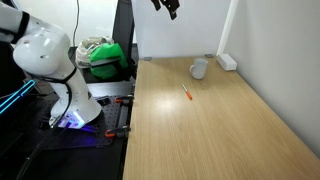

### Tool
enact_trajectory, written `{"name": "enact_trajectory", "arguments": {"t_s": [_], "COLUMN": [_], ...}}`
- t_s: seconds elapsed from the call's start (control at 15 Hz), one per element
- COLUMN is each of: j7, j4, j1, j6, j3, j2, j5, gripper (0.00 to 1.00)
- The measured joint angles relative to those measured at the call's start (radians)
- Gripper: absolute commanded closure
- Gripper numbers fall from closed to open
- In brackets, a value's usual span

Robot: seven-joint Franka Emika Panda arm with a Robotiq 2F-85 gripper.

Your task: Put the pen in the mug

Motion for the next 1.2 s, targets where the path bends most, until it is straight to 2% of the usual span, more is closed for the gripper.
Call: {"name": "enact_trajectory", "arguments": {"t_s": [0.33, 0.67, 0.8, 1.2], "j7": [-0.198, -0.21, -0.249, -0.644], "j4": [-0.002, -0.002, -0.002, -0.002], "j1": [0.08, 0.089, 0.091, 0.169], "j6": [0.015, 0.015, 0.023, 0.039], "j3": [-0.036, -0.038, -0.041, -0.135], "j2": [0.033, 0.041, 0.044, 0.083], "j5": [0.049, 0.054, 0.09, 0.331], "gripper": [0.0, 0.0, 0.0, 0.0]}}
